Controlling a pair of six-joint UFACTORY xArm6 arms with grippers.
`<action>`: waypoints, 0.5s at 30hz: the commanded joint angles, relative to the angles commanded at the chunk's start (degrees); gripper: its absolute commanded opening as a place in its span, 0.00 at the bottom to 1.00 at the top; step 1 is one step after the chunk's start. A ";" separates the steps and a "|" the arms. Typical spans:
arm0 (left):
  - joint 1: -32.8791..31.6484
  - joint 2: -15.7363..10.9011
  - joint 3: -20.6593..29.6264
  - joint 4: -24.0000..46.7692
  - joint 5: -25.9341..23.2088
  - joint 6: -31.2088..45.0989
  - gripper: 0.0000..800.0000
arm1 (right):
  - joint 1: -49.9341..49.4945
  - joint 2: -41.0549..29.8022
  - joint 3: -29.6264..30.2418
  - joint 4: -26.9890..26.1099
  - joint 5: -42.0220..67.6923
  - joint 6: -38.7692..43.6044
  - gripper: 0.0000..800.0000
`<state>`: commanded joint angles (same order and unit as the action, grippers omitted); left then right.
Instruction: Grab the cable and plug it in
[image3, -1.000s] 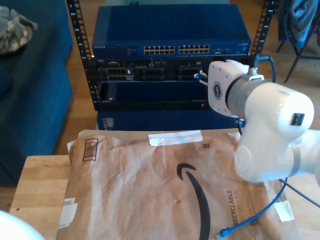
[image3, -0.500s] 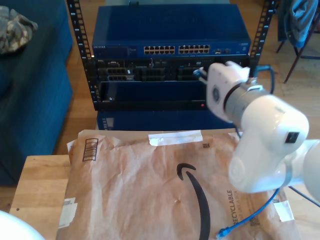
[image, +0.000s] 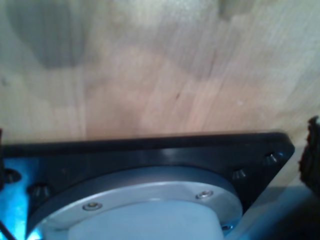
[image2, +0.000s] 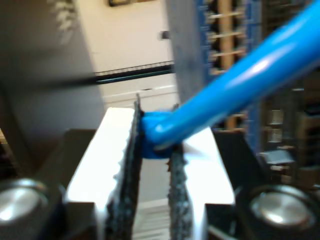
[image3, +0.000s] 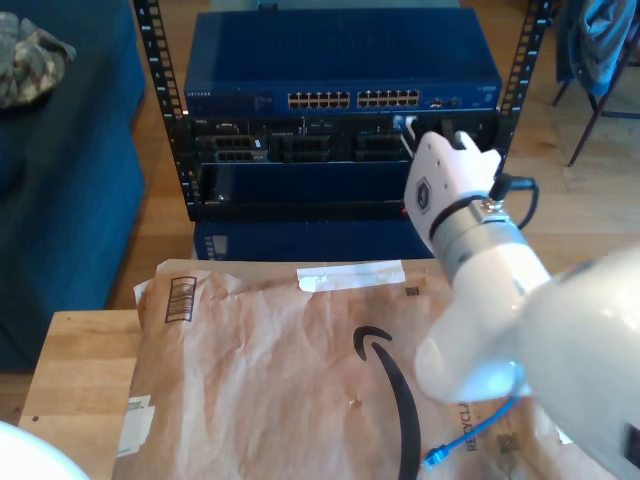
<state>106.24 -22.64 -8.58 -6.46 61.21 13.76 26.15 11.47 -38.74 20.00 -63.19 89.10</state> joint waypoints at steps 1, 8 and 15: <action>0.00 0.00 0.00 0.09 0.00 0.00 1.00 | 0.00 0.53 -0.97 0.18 0.09 0.00 0.00; 0.00 0.00 0.00 0.00 0.00 0.09 1.00 | 0.09 3.16 -1.49 0.26 -0.35 0.09 0.00; 0.00 0.00 0.00 0.00 0.00 0.09 1.00 | 0.35 7.12 -4.48 5.54 -1.58 -0.53 0.00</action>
<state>106.24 -22.64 -8.58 -6.46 61.21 13.85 26.51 18.59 -43.22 25.54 -64.77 88.57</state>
